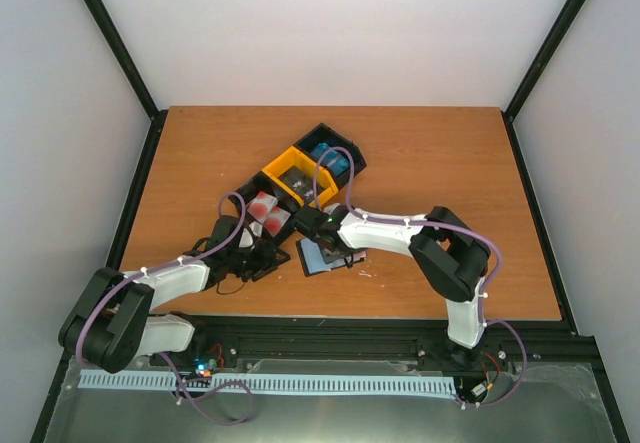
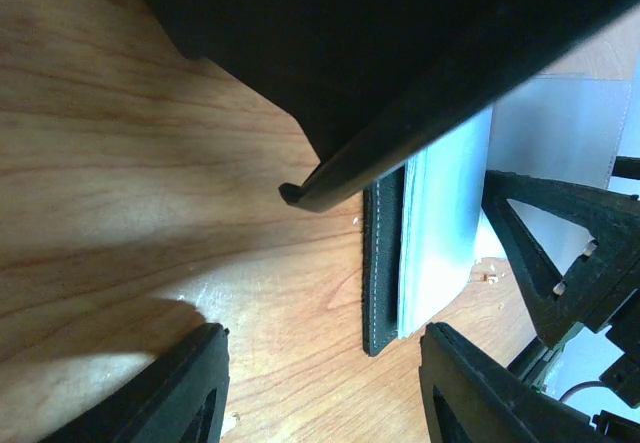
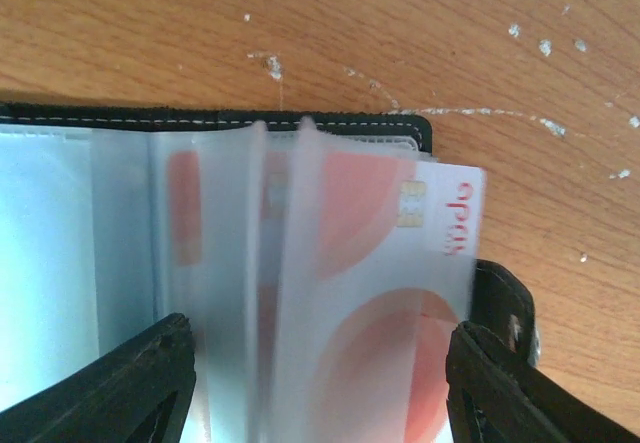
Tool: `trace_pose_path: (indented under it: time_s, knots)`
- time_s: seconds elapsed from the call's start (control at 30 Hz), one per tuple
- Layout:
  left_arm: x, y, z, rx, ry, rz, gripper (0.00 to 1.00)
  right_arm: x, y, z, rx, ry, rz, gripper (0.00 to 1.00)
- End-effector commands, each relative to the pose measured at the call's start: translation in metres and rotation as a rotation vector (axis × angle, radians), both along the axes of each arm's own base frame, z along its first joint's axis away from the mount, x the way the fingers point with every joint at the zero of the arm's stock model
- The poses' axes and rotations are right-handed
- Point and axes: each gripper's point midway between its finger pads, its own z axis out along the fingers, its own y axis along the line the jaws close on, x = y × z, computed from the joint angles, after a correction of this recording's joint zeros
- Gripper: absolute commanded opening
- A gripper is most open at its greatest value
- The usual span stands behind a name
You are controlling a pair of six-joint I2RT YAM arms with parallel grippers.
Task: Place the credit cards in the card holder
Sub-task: Turn over the card slot in the card holder.
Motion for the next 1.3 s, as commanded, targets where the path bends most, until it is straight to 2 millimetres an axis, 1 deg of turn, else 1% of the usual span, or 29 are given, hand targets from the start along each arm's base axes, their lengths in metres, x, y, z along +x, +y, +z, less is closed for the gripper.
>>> trace_pose_path:
  time_s: [0.0,0.1,0.2,0.33,0.43,0.63,0.8,0.93,1.0,1.1,1.27]
  knots:
    - [0.005,0.004,-0.003,0.036,-0.005,0.002,0.55,0.001,-0.008,-0.008,0.051,0.043,-0.034,0.69]
    - [0.005,0.004,-0.003,0.037,-0.005,0.001,0.55,0.000,-0.010,-0.012,0.080,0.066,-0.045,0.69]
    - [0.005,0.004,-0.003,0.036,-0.004,0.002,0.55,0.000,-0.013,-0.016,0.100,0.080,-0.056,0.72]
    - [0.007,0.003,-0.002,0.036,-0.007,0.001,0.55,0.000,-0.016,-0.019,0.106,0.093,-0.064,0.71]
    - [0.007,0.002,-0.001,0.034,-0.009,-0.004,0.55,0.002,-0.011,-0.012,0.139,0.082,-0.049,0.71]
    - [0.009,0.001,0.003,0.032,-0.025,-0.013,0.55,0.010,-0.004,0.009,0.209,0.052,-0.043,0.72]
    - [0.010,0.000,0.005,0.030,-0.031,-0.017,0.55,0.010,-0.003,0.009,0.231,0.069,-0.030,0.73]
    - [0.010,0.000,0.007,0.027,-0.040,-0.022,0.55,0.013,0.004,0.027,0.308,0.033,-0.012,0.74]
    - [0.011,0.000,0.010,0.025,-0.050,-0.024,0.55,0.015,0.004,0.034,0.351,0.028,-0.026,0.74]
    - [0.015,-0.002,0.020,0.019,-0.086,-0.031,0.56,0.018,-0.004,0.032,0.375,0.037,-0.066,0.72]
    - [0.018,-0.003,0.033,0.010,-0.132,-0.040,0.58,0.018,-0.012,0.016,0.388,0.086,-0.098,0.68]
